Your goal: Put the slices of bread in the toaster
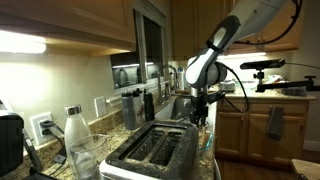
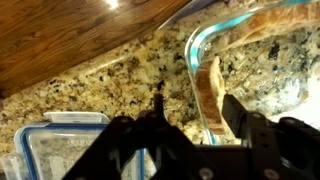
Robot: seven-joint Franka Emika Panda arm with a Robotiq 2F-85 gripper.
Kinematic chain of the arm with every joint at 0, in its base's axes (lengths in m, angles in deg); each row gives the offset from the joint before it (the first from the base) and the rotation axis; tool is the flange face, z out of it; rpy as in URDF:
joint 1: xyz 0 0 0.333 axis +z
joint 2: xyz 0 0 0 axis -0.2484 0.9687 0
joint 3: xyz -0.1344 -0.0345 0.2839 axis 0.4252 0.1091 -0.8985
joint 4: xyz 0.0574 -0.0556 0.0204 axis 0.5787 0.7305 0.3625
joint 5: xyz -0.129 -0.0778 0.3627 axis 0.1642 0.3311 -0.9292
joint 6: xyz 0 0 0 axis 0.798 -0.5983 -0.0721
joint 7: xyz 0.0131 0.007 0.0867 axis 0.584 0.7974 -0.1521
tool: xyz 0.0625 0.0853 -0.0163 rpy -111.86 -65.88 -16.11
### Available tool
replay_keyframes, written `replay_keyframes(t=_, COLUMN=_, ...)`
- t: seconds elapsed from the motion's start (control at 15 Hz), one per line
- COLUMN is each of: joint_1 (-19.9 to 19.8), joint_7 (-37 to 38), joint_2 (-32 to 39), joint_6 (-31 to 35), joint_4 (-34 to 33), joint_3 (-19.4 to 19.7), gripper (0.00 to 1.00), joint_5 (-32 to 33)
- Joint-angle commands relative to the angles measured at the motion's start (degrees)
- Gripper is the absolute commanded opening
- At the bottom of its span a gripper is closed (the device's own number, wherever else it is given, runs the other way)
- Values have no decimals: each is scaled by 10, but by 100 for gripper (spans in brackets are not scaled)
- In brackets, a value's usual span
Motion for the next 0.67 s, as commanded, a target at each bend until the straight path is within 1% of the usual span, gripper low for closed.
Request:
replay_keyframes(t=0.0, joint_1=-12, joint_7=-18, joint_2=2, joint_6=-17, joint_4=-10, joint_3=-5, gripper=33, joint_5=-12)
replay_keyframes(t=0.2, joint_1=-11, joint_7=-18, joint_2=2, joint_6=-18, joint_4=-12, joint_3=-5, gripper=13, joint_5=-12)
replay_keyframes(t=0.33, joint_1=-11, joint_7=-17, joint_2=2, joint_6=-19, joint_4=-13, joint_3=-5, gripper=2, joint_5=-12)
replay_keyframes(t=0.53, joint_1=-6, joint_7=-6, joint_2=0, joint_6=-20, joint_4=-17, joint_3=-4, gripper=4, joint_5=-4)
replay_keyframes(t=0.6, joint_1=-3, joint_7=-3, joint_2=-1, joint_6=-19, joint_4=-18, joint_3=-4, gripper=2, joint_5=-1)
